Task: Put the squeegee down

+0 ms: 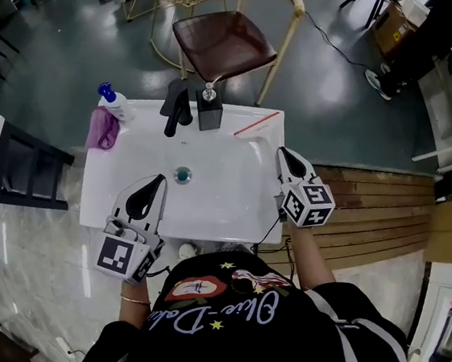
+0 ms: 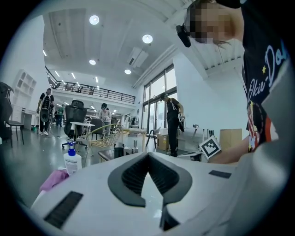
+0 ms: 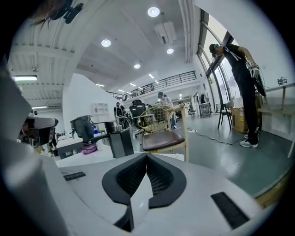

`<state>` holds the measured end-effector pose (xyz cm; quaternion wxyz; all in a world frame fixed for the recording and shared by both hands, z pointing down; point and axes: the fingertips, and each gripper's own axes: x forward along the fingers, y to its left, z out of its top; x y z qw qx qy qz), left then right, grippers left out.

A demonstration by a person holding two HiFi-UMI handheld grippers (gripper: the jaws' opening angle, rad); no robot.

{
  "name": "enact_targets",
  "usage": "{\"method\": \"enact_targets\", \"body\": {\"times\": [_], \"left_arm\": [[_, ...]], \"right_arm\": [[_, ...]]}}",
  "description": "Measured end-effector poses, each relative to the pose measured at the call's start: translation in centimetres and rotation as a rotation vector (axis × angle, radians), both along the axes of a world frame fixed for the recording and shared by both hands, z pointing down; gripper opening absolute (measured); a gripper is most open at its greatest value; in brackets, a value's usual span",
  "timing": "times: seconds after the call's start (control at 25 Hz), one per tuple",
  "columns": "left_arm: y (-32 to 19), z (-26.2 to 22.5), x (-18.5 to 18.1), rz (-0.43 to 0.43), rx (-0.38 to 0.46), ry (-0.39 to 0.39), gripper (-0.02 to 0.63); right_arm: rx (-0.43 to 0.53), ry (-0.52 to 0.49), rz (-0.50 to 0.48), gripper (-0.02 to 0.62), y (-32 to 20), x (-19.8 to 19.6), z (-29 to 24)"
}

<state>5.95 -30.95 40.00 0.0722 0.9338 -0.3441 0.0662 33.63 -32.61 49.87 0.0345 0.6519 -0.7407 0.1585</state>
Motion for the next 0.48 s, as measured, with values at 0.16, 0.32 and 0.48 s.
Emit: {"method": "enact_targets", "body": {"times": [0.16, 0.32, 0.48], "left_arm": [[-0.1, 0.1, 0.0, 0.024, 0.001, 0.005, 0.014], [-0.2, -0.1, 0.2, 0.057, 0.008, 0.016, 0.014], [-0.1, -0.2, 0.4, 0.09, 0.018, 0.022, 0.014]], "right_arm": [[0.014, -0.012, 0.01, 0.015, 0.8, -0.5, -0.7], [0.025, -0.022, 0.011, 0.014, 1.5, -1.2, -1.6], [0.04, -0.029, 0.017, 0.014, 2.2, -1.7, -2.6]]}}
